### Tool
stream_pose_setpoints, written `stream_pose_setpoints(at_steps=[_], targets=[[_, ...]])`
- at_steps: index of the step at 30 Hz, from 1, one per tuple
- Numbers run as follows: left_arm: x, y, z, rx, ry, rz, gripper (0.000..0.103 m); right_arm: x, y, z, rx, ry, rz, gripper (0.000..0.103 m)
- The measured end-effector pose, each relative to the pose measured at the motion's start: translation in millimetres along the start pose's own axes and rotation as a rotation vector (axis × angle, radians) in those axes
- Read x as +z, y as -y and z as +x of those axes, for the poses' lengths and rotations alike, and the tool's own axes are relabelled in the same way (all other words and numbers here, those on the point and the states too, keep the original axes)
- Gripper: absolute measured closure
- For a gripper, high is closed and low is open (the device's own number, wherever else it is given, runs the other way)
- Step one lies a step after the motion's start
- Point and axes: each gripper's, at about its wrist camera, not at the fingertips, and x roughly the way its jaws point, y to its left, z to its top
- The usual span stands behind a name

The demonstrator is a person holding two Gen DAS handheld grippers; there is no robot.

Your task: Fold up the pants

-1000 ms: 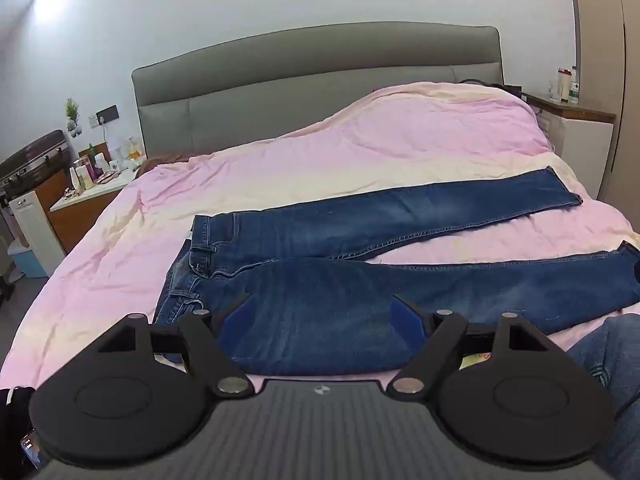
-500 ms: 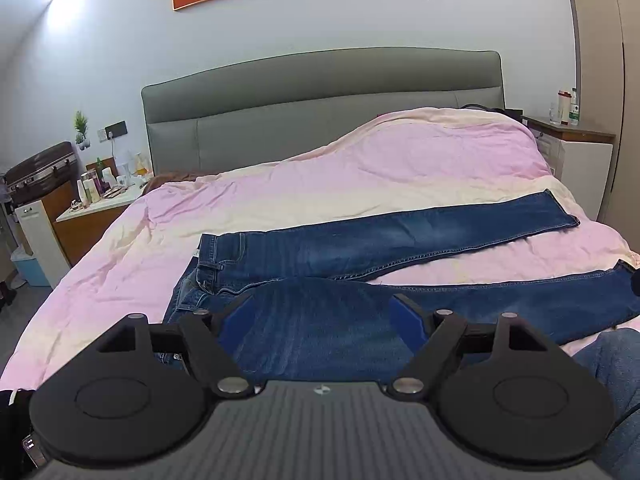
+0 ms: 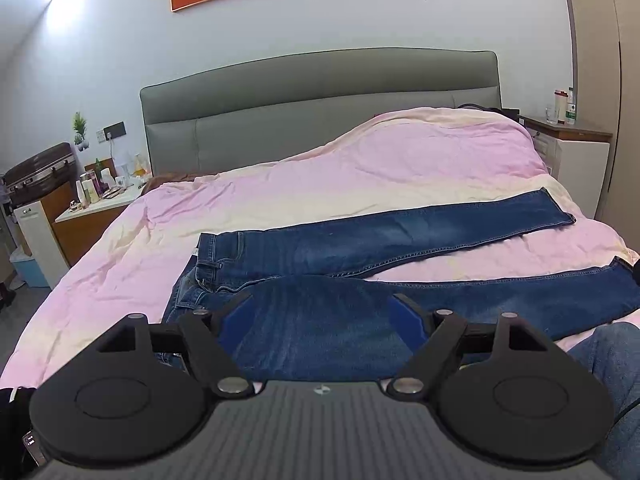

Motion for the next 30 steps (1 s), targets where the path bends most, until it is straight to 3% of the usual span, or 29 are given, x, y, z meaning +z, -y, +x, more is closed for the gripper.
stream_pose_setpoints(at_steps=[30], targets=[[-8.7, 0.7, 0.9, -0.001, -0.033, 0.001, 0.013, -0.3, 3.2, 2.0, 0.013, -0.011, -0.002, 0.005]])
